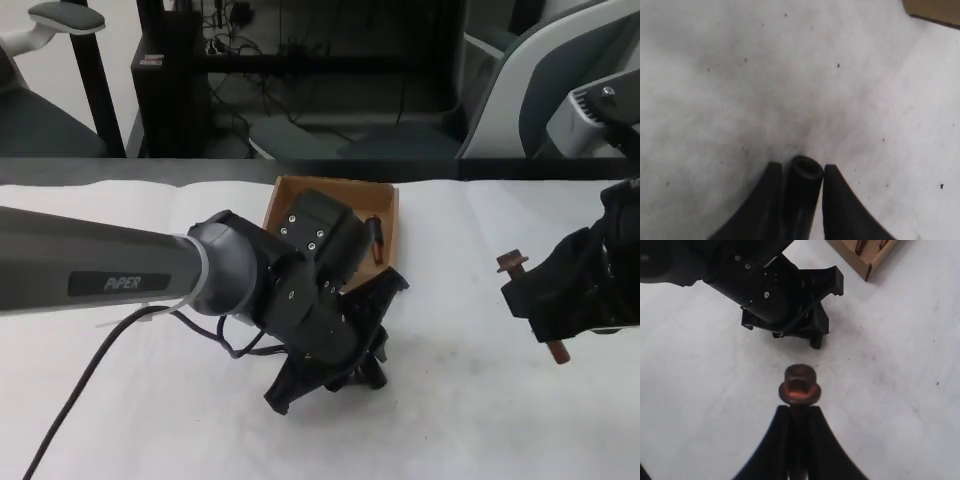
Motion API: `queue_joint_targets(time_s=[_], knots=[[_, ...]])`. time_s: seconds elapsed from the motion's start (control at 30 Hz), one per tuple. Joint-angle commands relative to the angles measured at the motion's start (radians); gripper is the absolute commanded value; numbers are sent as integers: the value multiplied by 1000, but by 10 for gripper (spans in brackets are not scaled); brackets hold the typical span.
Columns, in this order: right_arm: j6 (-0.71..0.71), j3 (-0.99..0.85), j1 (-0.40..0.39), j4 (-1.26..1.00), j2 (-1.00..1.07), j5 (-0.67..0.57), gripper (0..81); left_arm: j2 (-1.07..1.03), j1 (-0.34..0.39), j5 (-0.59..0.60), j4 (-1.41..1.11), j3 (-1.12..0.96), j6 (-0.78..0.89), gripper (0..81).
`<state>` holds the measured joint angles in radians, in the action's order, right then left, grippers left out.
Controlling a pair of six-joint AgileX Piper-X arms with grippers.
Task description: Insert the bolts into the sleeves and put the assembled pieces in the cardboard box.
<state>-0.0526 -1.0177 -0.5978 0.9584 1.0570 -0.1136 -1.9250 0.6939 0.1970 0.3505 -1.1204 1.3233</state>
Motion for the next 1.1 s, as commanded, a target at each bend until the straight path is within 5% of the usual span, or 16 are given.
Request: queue_joint_targets(time_s=[0.0,0.17,0.3,0.73,1.07], knots=[[9,2,-1,-6,-11,2,6,-19,6,27,97,5,-7,305],[9,2,-1,-6,-11,2,6,-19,6,33,125,5,-22,293],[9,2,-1,-6,-11,2,6,-19,6,35,125,5,-22,14],[11,2,-1,-6,-11,2,6,-16,6,49,125,5,-49,17],[11,2,-1,-6,-11,2,6,107,0,14,117,8,-586,17]])
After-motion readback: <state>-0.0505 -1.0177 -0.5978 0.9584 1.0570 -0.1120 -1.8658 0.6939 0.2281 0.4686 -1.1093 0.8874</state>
